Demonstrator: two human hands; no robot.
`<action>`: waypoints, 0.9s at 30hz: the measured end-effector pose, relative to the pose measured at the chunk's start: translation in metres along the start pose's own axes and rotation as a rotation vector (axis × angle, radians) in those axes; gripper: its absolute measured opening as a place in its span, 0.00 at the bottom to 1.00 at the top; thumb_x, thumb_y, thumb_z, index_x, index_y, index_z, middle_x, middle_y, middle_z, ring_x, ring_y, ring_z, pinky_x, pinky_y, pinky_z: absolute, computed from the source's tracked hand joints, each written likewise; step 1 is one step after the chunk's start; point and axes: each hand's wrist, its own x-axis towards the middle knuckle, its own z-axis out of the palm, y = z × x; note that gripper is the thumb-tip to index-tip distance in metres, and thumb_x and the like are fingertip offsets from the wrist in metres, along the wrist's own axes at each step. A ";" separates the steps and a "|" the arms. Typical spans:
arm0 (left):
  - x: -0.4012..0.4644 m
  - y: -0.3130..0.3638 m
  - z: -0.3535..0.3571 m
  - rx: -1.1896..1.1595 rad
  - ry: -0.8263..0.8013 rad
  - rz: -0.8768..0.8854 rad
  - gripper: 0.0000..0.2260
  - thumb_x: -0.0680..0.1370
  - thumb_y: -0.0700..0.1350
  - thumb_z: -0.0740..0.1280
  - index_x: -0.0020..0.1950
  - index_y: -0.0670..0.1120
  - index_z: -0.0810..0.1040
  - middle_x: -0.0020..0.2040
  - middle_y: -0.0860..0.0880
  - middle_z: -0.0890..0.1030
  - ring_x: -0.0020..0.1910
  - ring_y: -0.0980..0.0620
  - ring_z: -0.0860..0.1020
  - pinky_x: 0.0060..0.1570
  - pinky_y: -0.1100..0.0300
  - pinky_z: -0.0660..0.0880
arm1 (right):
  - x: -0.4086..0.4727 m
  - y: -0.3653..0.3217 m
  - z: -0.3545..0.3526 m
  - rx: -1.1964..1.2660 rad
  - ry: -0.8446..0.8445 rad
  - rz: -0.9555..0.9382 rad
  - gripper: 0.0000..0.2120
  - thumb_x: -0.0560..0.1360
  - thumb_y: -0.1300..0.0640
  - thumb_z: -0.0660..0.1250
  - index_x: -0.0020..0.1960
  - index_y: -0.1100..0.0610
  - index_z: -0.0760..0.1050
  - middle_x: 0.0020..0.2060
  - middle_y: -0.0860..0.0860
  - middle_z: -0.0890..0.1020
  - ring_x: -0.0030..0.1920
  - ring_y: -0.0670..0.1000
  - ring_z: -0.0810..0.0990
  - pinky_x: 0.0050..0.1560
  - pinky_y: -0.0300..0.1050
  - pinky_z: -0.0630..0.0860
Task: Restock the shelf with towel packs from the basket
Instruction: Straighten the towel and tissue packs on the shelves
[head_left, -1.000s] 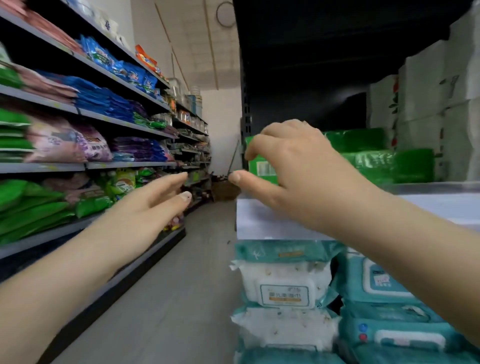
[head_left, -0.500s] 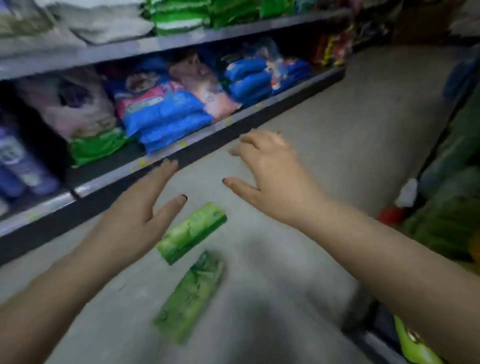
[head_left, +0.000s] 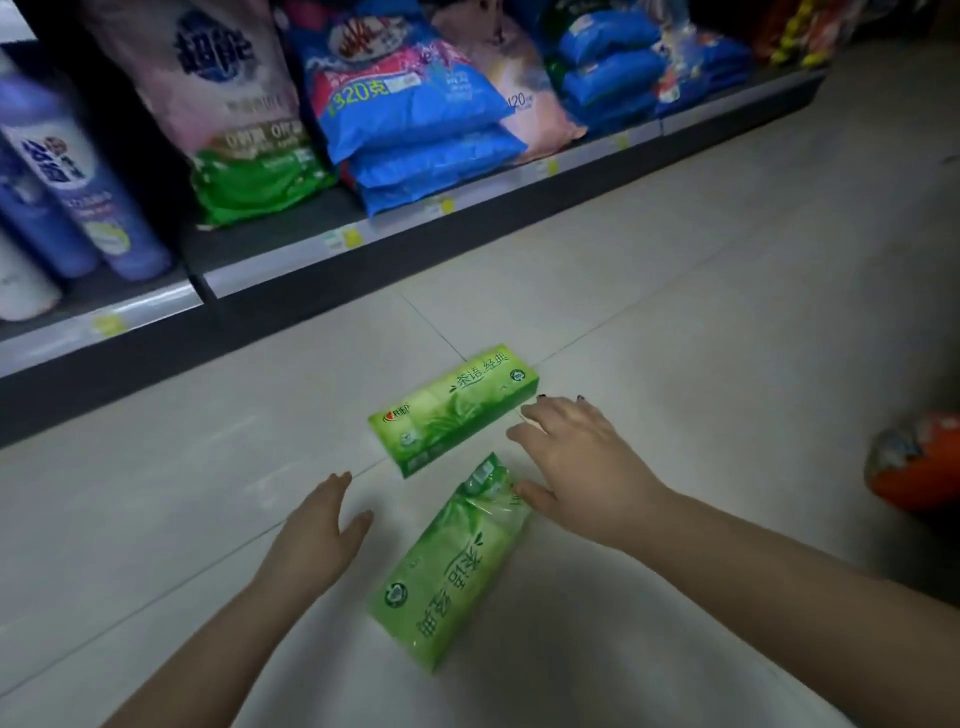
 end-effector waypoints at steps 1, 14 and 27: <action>0.014 -0.001 0.008 0.013 -0.016 -0.010 0.27 0.79 0.49 0.60 0.76 0.43 0.56 0.76 0.45 0.58 0.75 0.49 0.57 0.70 0.59 0.54 | 0.001 0.001 0.007 0.012 -0.012 0.013 0.22 0.68 0.48 0.68 0.58 0.59 0.77 0.59 0.60 0.77 0.64 0.61 0.73 0.65 0.63 0.64; 0.165 0.007 0.062 0.368 -0.112 -0.018 0.48 0.64 0.65 0.72 0.72 0.41 0.55 0.72 0.38 0.56 0.68 0.34 0.61 0.65 0.45 0.66 | 0.017 0.016 0.057 0.163 -0.052 0.147 0.24 0.76 0.52 0.63 0.69 0.58 0.65 0.69 0.57 0.65 0.72 0.55 0.58 0.73 0.53 0.47; 0.179 0.018 0.075 0.566 -0.012 -0.005 0.48 0.56 0.72 0.70 0.61 0.38 0.67 0.53 0.40 0.72 0.53 0.41 0.74 0.50 0.53 0.73 | -0.018 0.053 0.077 0.149 -0.115 0.211 0.23 0.74 0.51 0.65 0.65 0.60 0.69 0.62 0.59 0.73 0.64 0.60 0.68 0.67 0.55 0.62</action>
